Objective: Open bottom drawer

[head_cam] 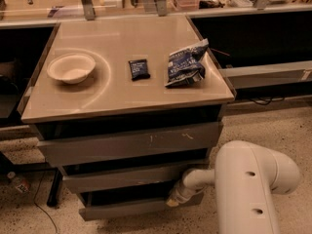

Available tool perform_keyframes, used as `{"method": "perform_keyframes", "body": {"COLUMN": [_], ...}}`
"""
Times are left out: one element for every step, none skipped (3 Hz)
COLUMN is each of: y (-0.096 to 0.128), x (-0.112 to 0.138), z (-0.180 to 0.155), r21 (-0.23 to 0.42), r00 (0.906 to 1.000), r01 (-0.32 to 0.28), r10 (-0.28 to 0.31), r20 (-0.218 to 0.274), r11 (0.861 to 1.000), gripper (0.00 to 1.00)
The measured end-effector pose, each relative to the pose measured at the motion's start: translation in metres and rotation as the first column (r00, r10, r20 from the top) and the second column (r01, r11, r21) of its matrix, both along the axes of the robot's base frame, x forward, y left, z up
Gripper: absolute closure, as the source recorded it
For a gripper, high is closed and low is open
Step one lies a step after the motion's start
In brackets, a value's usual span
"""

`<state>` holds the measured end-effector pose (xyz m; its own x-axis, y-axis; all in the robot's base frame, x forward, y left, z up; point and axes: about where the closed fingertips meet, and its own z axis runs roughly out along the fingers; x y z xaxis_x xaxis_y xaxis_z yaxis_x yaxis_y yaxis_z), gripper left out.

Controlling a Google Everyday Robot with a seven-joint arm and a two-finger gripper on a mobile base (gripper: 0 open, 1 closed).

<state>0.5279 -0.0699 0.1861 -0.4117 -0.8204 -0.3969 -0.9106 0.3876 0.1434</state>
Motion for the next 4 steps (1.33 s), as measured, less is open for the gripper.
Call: {"method": "perform_keyframes", "body": {"y": [0.000, -0.003, -0.005, -0.005], "x": [0.000, 0.001, -0.007, -0.017], "z": [0.000, 0.004, 0.007, 0.010], "r21": [0.000, 0.000, 0.006, 0.013], "r00": [1.0000, 1.0000, 0.9999, 0.9996], "r01": [0.000, 0.000, 0.013, 0.024], "r10": [0.000, 0.000, -0.013, -0.024], "r20": [0.000, 0.000, -0.008, -0.018], "r11": [1.000, 1.000, 1.000, 1.000], "gripper": [0.95, 1.00, 1.00, 1.00]}}
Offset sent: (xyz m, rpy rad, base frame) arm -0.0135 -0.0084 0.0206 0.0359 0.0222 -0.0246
